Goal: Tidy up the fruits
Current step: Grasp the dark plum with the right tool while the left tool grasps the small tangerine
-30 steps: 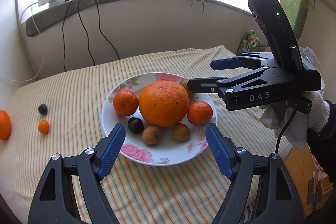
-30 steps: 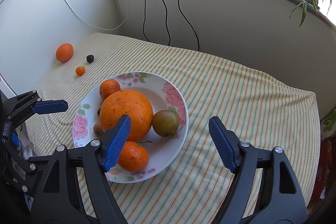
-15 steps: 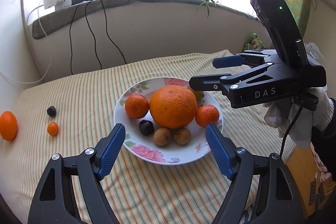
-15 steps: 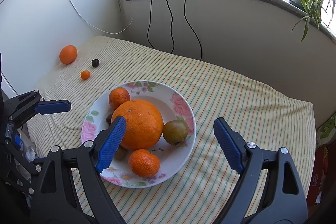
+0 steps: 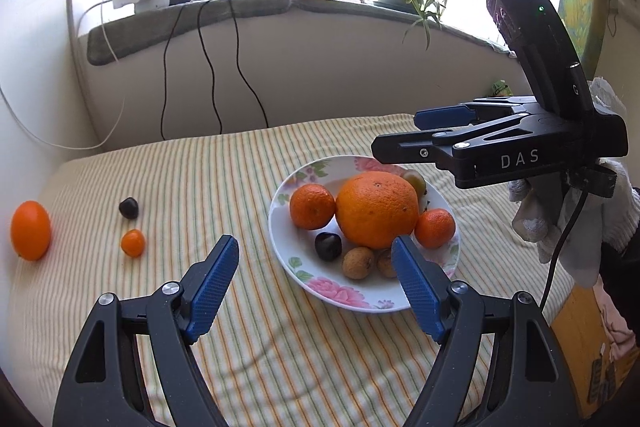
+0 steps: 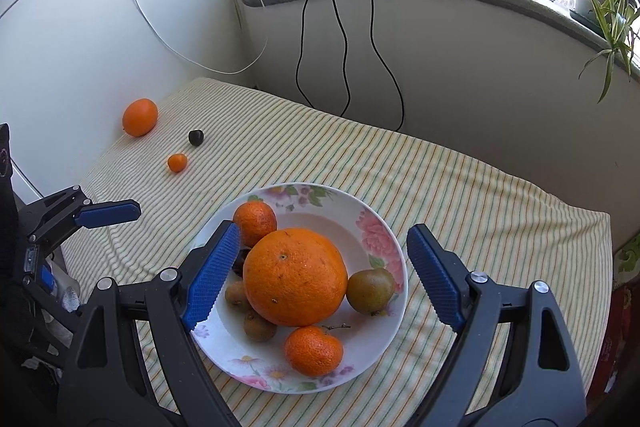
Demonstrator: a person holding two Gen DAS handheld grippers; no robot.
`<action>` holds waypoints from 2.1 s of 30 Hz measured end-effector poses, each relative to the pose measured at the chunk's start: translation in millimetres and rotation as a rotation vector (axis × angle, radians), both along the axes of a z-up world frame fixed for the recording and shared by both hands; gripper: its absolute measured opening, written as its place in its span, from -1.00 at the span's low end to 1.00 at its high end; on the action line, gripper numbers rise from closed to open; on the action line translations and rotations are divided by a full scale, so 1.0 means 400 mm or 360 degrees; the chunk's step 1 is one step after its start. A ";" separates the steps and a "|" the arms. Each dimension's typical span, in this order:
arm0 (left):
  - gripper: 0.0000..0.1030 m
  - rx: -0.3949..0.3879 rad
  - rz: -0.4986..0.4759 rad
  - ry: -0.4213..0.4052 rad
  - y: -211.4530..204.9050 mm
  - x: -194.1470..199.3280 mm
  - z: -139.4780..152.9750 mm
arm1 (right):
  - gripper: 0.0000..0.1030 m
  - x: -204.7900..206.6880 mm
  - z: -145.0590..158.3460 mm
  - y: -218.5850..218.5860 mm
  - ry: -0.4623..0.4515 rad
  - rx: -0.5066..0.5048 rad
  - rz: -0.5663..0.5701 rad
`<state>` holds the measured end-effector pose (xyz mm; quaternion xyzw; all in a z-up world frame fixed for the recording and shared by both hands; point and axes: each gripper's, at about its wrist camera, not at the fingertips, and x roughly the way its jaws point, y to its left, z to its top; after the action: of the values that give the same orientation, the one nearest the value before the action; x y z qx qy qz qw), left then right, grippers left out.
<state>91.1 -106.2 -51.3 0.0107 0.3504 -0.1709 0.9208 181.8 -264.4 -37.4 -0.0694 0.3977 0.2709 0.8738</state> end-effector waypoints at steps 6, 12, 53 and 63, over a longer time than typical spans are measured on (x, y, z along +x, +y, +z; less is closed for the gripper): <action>0.53 -0.0018 0.0046 -0.0011 0.041 0.003 0.003 | 0.71 0.018 0.013 0.048 0.0007 0.0006 0.0037; 0.53 -0.0029 0.0093 -0.0015 0.084 0.005 0.000 | 0.71 0.037 0.022 0.096 0.0015 0.0012 0.0074; -0.13 -0.0325 0.0323 0.0221 0.376 0.181 -0.132 | 0.10 0.265 -0.118 0.554 0.0595 0.0149 0.0306; -0.20 -0.0330 0.0326 0.0265 0.381 0.209 -0.158 | -0.17 0.300 -0.184 0.625 0.0684 0.0102 0.0297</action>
<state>174.5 46.4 -114.6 -0.1342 0.4052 -0.1117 0.8974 301.9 -14.2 -110.8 -0.0190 0.5577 0.3716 0.7420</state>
